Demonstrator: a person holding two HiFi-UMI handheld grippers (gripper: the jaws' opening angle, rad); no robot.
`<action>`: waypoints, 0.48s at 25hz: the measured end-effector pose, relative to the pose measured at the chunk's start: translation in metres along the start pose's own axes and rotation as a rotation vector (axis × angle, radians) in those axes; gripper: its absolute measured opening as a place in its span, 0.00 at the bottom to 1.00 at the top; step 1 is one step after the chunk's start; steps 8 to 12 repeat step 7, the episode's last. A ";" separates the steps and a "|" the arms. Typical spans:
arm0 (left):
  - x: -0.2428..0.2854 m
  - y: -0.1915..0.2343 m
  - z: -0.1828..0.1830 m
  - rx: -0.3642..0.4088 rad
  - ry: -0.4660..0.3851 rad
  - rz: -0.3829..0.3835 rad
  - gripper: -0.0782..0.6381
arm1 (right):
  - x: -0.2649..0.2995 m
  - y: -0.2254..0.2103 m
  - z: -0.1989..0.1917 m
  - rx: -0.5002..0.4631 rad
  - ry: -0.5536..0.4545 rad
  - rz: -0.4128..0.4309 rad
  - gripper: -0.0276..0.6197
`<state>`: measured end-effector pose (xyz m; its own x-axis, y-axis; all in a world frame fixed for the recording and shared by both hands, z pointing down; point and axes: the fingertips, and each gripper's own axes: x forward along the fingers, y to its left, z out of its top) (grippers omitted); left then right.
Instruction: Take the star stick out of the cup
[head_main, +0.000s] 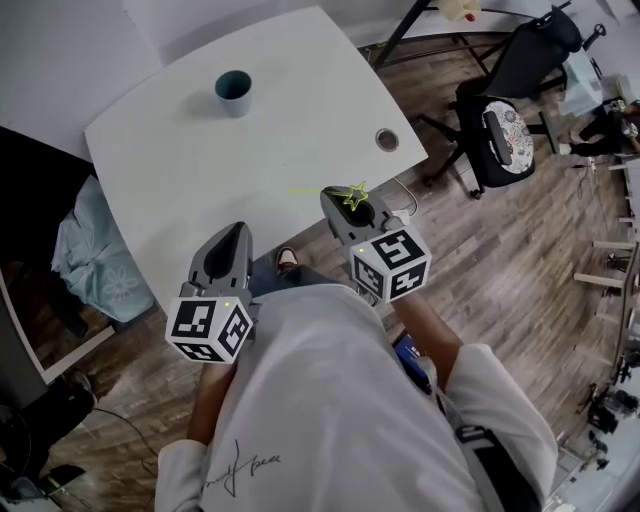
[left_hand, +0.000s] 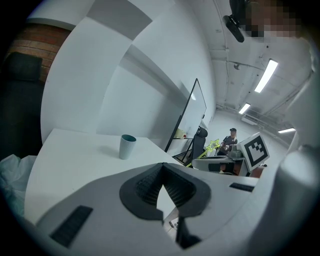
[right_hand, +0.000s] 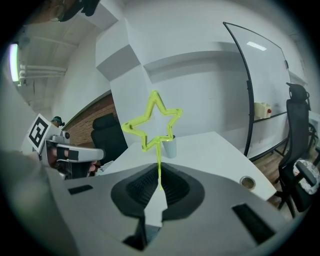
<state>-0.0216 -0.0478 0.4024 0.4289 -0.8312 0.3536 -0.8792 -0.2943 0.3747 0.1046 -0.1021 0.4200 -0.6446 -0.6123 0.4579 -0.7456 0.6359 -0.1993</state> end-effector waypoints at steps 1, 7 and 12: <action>0.000 0.000 0.001 0.000 0.000 -0.001 0.11 | 0.000 0.000 0.001 -0.005 0.002 0.005 0.08; 0.001 0.000 0.001 0.001 0.001 -0.012 0.11 | 0.004 0.002 0.008 -0.029 0.011 0.029 0.08; 0.001 0.000 0.001 0.001 0.001 -0.012 0.11 | 0.004 0.002 0.008 -0.029 0.011 0.029 0.08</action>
